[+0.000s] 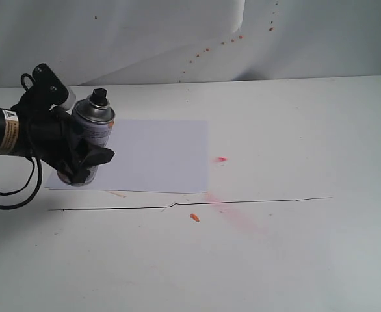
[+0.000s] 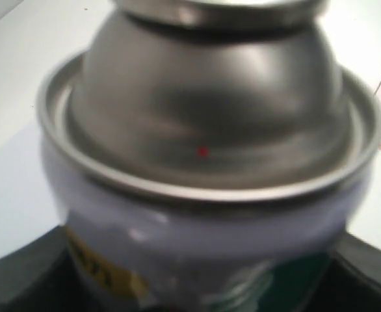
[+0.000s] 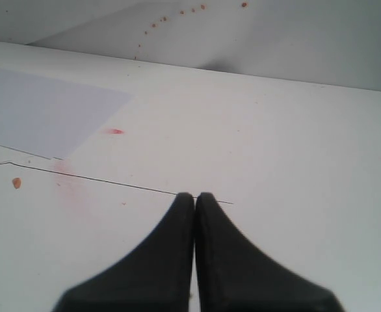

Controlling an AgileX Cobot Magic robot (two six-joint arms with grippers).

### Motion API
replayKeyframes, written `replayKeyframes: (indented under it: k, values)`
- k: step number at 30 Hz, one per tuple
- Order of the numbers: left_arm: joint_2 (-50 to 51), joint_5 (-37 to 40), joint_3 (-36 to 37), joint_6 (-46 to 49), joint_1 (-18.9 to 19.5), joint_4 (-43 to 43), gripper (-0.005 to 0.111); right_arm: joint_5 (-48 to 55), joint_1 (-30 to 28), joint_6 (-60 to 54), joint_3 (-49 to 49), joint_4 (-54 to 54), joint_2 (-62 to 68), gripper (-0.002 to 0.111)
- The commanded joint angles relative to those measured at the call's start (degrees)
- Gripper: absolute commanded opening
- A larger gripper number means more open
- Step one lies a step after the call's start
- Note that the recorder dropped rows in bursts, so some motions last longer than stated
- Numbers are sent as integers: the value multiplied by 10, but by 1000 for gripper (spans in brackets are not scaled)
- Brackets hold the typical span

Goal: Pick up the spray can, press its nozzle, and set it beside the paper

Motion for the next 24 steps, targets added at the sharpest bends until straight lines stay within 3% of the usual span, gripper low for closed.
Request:
replayKeyframes:
  k: [1, 8, 15, 24]
  values:
    - [-8, 18, -1, 7, -2, -9, 0, -3, -4, -1, 2, 0, -4, 0]
    - [-8, 40, -1, -44, -2, -9, 0, -3, -4, -1, 2, 0, -4, 0]
    - [-8, 71, 0, -279, -2, -9, 0, -3, -4, -1, 2, 0, -4, 0]
    - [-8, 82, 0, -280, -2, -9, 0, -3, -4, -1, 2, 0, -4, 0]
